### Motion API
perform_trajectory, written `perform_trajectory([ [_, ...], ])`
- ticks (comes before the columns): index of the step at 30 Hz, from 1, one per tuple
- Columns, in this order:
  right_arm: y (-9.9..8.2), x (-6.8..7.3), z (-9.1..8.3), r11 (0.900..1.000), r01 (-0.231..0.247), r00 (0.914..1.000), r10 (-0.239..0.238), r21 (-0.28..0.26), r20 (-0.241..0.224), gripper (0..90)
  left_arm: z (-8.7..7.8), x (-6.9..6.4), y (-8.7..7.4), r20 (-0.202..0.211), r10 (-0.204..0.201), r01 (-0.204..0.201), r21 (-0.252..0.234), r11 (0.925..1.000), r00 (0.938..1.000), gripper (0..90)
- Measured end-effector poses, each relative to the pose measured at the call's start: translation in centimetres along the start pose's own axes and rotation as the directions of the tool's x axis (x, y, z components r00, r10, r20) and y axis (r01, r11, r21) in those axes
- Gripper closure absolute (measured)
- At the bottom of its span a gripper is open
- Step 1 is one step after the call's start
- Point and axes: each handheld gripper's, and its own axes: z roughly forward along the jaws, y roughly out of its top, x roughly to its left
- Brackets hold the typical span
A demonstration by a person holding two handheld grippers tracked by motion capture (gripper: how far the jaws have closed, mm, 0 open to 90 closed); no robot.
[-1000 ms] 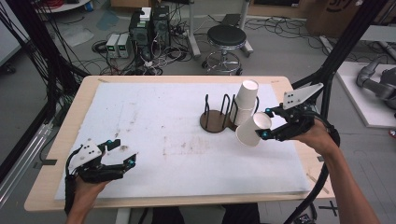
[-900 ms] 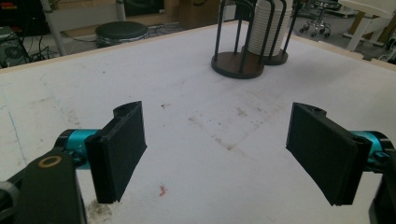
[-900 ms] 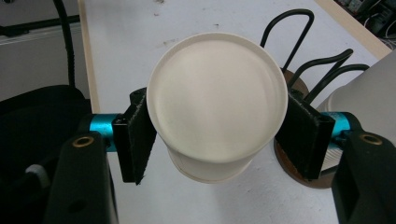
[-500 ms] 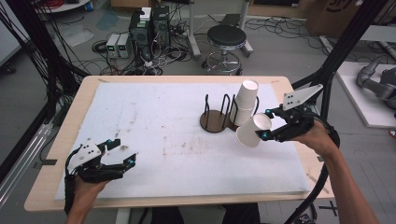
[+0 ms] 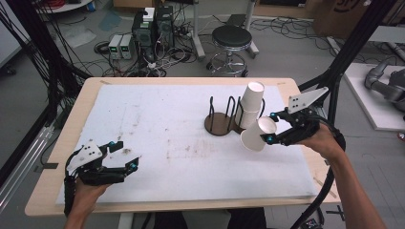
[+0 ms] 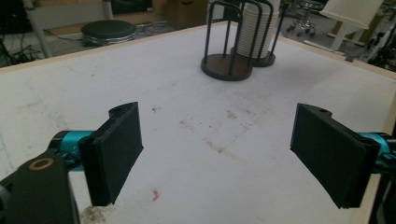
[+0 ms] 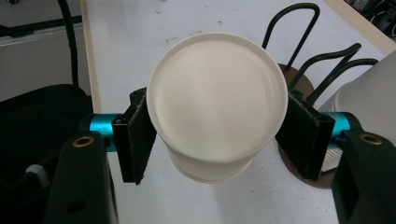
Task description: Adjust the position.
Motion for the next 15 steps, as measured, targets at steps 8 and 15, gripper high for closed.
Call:
perform_trajectory([
  [8, 0.7, 0.0, 0.4, 1.0000, 0.010, 0.9999, -0.010, 0.001, -0.010, 34.2, 0.1, 0.3, 0.7, 0.076, 0.011, -0.014, 0.041, 0.9991, 0.9970, 13.4],
  [15, 1.6, 0.2, 1.0, 0.9996, 0.026, 0.9992, -0.026, 0.013, -0.030, 34.3, 0.7, 0.3, 2.2, 0.127, 0.036, -0.045, 0.073, 0.9963, 0.9913, 13.4],
])
